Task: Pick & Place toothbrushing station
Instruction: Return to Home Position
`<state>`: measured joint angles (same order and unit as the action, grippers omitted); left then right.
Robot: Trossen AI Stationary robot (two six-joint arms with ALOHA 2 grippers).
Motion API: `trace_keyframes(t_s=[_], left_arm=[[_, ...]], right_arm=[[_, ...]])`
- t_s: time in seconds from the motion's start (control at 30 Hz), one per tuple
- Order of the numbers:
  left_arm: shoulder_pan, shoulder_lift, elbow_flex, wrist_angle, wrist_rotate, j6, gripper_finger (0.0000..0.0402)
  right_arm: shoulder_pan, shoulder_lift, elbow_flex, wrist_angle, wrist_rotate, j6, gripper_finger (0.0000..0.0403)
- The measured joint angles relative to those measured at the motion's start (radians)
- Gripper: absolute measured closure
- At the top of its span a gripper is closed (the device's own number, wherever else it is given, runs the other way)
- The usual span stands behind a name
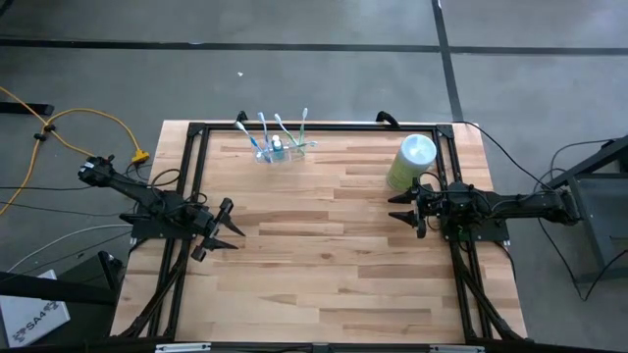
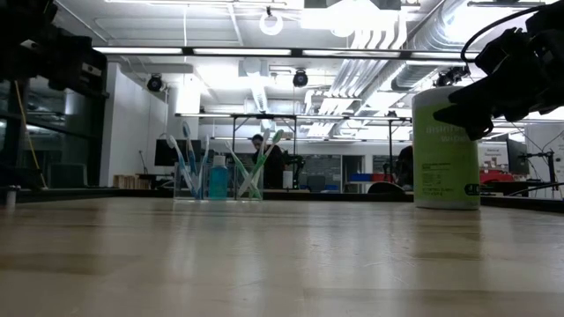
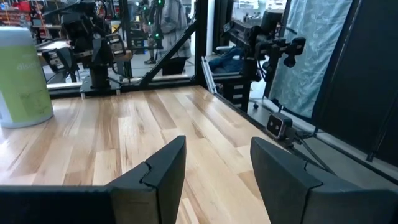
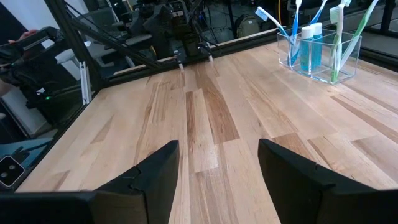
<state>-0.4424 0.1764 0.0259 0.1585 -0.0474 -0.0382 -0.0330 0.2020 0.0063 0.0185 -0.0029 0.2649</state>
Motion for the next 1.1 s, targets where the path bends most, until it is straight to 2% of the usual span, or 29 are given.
trace_keyframes(t_s=[0.17,0.37,1.1], left_arm=[[0.0,-0.04,0.0,-0.079,-0.007,-0.027,0.0227],[0.0,-0.175,0.001,-0.171,-0.004,-0.034,0.0227],[0.0,-0.173,-0.003,-0.157,0.016,-0.012,0.0227]], right_arm=[[0.0,0.0,0.0,0.0,0.0,0.0,0.0192],[0.0,0.0,0.0,0.0,0.0,0.0,0.0192],[0.0,0.0,0.0,0.0,0.0,0.0,0.0192]])
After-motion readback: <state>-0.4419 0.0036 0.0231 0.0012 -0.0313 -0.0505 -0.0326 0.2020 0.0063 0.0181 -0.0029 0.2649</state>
